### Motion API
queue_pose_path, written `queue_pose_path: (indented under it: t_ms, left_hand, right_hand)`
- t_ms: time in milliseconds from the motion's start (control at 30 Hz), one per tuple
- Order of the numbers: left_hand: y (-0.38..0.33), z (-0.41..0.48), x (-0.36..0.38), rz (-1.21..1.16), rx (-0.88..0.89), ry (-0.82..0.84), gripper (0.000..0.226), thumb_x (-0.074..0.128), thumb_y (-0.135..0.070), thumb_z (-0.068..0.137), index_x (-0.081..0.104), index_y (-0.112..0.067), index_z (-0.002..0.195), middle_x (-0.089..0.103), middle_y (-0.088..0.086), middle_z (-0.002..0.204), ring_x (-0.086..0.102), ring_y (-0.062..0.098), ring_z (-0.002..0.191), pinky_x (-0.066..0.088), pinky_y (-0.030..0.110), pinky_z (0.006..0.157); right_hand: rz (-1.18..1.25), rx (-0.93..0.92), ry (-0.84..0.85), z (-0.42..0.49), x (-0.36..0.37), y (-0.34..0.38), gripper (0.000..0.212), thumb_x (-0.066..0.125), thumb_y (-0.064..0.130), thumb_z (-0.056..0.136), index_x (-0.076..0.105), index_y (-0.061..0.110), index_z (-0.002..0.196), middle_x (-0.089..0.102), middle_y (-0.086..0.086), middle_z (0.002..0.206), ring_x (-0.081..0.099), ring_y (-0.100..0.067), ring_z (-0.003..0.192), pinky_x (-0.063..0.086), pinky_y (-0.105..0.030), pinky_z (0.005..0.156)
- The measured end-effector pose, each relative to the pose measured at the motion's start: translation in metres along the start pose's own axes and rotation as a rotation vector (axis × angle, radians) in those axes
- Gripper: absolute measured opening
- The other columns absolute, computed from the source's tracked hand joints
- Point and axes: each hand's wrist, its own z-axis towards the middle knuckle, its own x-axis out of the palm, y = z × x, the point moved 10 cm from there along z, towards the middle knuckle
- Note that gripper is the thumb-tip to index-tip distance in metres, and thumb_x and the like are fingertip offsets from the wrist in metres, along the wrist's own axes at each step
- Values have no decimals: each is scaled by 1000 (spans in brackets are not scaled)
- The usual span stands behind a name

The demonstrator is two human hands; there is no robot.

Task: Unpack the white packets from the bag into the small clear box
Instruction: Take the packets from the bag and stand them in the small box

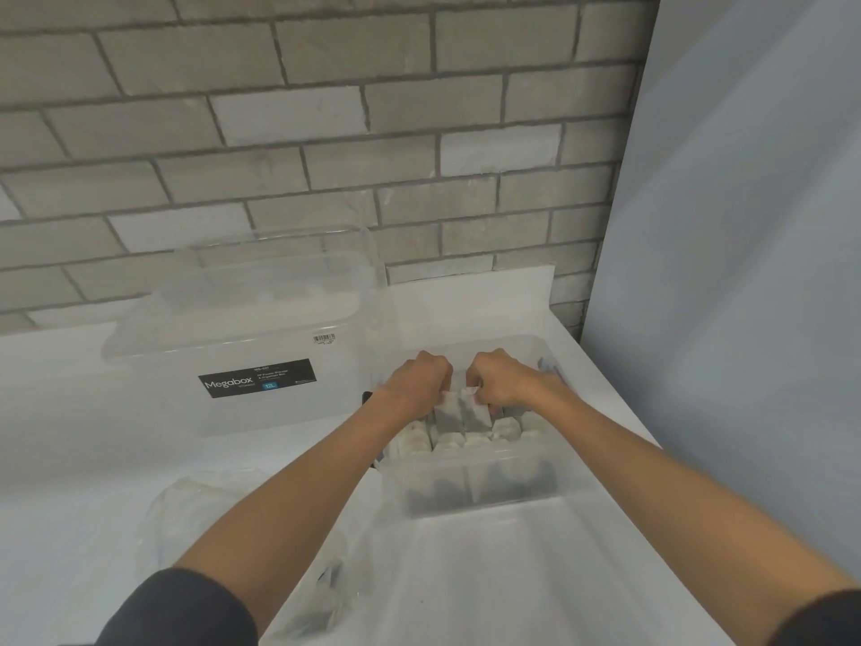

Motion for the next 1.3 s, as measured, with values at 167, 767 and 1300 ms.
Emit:
queue_pose_path:
  t_ms: [167,767,1300]
  left_hand:
    - [-2,-3,-6,122,6,-45,19,57,-4,91,55,-5,110,53,15,112,59,31,93,42,31,71]
    - [6,-44,-65,50,84,-309,23,56,-25,93,57,-15,113,64,9,106,62,31,94,47,36,73]
    - [158,-201,-43,-260,-33,180,13,67,-32,83,69,-21,75,71,-9,72,66,6,66,52,25,67]
  right_hand:
    - [-13,8,-36,0,-8,1,37,60,0,86,57,7,122,53,-13,118,63,-27,88,53,-34,80]
    - [-106,-13,-207,-29,-65,35,17,59,3,88,63,9,102,51,-13,112,60,-28,79,50,-32,74]
    - [198,-302,-168,-89,-26,242,9,62,19,89,69,14,91,65,1,80,69,-12,70,51,-19,69]
